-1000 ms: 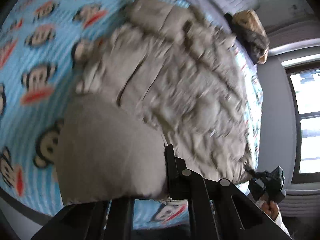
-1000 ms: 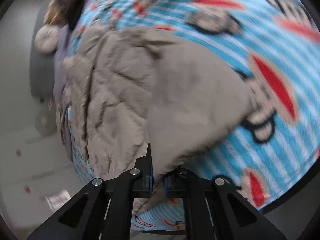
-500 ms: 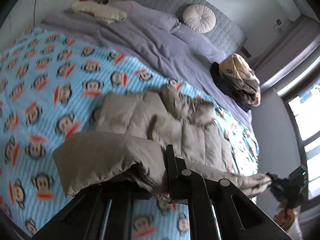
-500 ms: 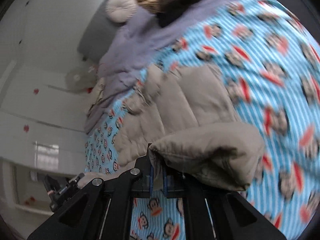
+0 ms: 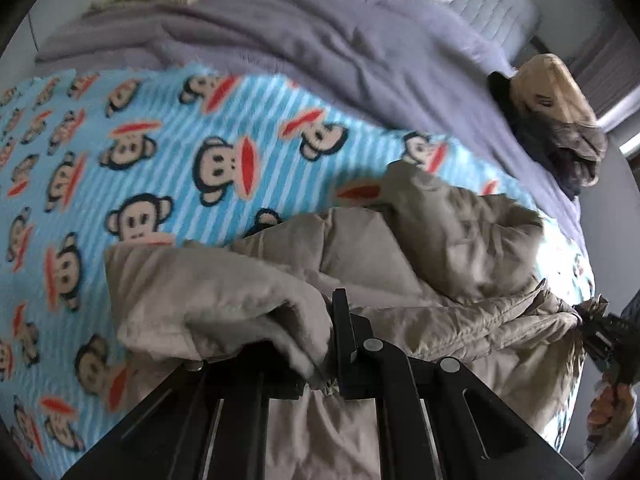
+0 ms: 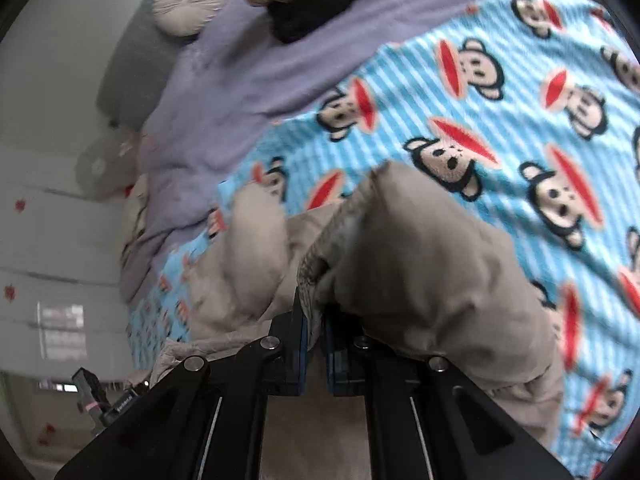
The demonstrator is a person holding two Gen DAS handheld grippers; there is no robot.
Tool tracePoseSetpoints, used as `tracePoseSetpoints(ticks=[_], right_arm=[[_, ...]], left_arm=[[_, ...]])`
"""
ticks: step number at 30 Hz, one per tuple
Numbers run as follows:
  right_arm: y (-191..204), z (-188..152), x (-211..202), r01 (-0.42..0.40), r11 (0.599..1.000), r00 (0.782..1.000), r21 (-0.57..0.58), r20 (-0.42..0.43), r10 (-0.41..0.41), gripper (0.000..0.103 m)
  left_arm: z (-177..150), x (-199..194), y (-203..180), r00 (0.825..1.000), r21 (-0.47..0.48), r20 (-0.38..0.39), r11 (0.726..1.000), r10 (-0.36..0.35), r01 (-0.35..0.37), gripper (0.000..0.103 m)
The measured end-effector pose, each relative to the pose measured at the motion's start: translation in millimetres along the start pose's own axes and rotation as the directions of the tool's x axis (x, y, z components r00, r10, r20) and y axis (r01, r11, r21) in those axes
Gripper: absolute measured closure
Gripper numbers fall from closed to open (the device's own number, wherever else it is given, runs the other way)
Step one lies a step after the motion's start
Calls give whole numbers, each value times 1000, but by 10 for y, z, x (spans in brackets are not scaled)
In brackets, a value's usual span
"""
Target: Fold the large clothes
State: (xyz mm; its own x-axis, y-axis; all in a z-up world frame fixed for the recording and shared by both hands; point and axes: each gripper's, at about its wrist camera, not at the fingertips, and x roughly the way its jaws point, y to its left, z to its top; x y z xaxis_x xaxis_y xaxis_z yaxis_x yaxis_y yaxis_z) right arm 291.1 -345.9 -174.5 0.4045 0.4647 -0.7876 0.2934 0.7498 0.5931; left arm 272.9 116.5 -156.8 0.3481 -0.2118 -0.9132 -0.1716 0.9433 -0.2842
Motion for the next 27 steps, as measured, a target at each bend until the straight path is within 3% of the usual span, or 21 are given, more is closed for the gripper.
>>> tracePoseSetpoints(ticks=[6,11,12,13,14,15,16,17,19,21,23,27], right_arm=[[-183,54,426,22,999,1000,30,4,-22,95],[-95,127,388,26,1000,999,-14,-29,-26,90],[-53,135,356,31,999,999,-35,-31,-33,88],[2,140,304,33,997,999,-66,-32,-35,85],[48,139,250,31,996,999,-90,-26,-33,71],[83,131,183,25,994,1000,-106,-13,-27,46],[116,133,117,18,993,1000,-116,1,-18,38],[159,112,43,7,992,1000,-129,19,-4,37],[241,44,-48,-16,989,999,-145,30,20,42],[334,-72,-88,-35,983,999,-180,24,40,74],[460,-237,-5,-39,970,999,-240,-10,37,89],[623,-513,420,47,920,997,-388,-45,-70,92]], left_arm=[[107,265,41,999,-35,-51,999,-10,8,91],[38,-82,-13,1000,45,5,999,2,-2,76],[45,-140,-16,1000,53,15,999,5,-5,67],[29,-218,-26,999,65,34,998,12,-14,48],[15,-304,-47,998,78,62,996,32,-37,40],[9,-386,-75,995,92,88,994,46,-54,36],[6,-454,-107,993,108,108,992,50,-62,36],[-7,-535,-155,990,121,132,991,46,-62,36],[-28,-631,-210,988,129,157,991,11,-31,36],[-61,-583,-346,989,190,122,980,-83,59,36],[-120,-382,-533,993,275,73,959,-97,74,36],[-234,142,-737,999,348,43,937,-29,13,36]])
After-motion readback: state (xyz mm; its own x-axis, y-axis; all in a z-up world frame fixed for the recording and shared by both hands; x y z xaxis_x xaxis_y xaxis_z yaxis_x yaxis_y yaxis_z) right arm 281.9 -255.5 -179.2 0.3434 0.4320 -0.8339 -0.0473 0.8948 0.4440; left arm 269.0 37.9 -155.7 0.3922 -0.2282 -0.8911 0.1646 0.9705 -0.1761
